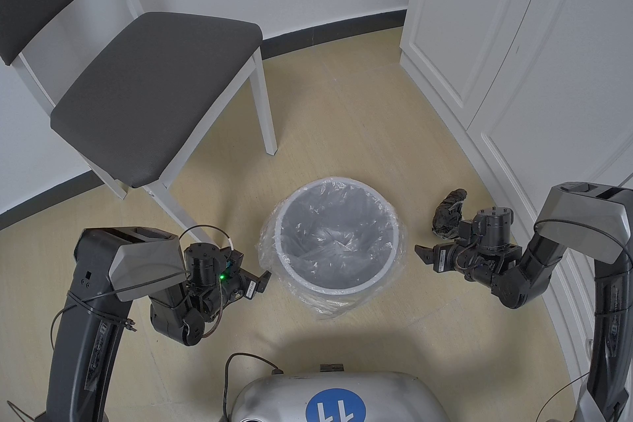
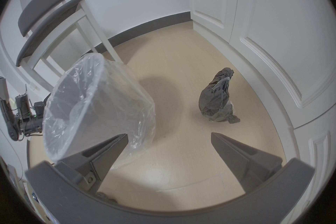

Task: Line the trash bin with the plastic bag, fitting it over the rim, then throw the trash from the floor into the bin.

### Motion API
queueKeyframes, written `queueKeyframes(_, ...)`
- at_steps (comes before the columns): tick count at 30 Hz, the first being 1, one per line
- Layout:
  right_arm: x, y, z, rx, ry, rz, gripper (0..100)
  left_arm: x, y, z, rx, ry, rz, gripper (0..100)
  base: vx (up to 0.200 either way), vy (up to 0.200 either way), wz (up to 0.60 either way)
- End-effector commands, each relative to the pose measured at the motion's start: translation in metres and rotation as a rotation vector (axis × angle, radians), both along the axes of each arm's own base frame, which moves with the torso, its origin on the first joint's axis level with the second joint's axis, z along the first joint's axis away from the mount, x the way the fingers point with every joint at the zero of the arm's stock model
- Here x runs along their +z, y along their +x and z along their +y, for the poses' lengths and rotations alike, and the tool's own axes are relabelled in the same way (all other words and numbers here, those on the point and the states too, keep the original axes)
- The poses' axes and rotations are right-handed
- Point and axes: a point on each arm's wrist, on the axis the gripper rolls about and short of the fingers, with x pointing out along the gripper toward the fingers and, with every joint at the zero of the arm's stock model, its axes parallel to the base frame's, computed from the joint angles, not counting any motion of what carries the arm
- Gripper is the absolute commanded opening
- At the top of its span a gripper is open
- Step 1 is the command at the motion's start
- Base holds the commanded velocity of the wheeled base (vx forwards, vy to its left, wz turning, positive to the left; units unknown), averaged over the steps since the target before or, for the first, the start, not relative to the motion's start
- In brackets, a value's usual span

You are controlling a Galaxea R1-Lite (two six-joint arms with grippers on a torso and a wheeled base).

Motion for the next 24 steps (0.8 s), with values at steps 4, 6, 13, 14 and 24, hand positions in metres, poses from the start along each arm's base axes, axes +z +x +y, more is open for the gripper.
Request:
queueKeyframes(4, -0.031, 0.028, 0.010, -0.084, 0.025, 0.005, 100, 0.000, 0.000, 0.000, -0.001, 0.000, -0.004, 100, 0.000, 0.000, 0.00)
queueKeyframes(6, -0.040, 0.039, 0.019, -0.104, 0.088, 0.022, 100, 0.000, 0.000, 0.000, -0.001, 0.000, -0.004, 100, 0.000, 0.000, 0.00)
queueKeyframes(13, -0.055, 0.066, 0.034, -0.192, 0.233, 0.083, 100, 0.000, 0.000, 0.000, -0.001, -0.001, -0.005, 100, 0.000, 0.000, 0.00)
queueKeyframes(14, -0.060, 0.068, 0.041, -0.202, 0.261, 0.114, 100, 0.000, 0.000, 0.000, -0.003, 0.000, -0.004, 100, 0.000, 0.000, 0.00)
queueKeyframes(24, -0.061, 0.073, 0.057, -0.187, 0.317, 0.119, 100, 0.000, -0.001, -0.001, -0.005, 0.001, -0.005, 100, 0.000, 0.000, 0.00)
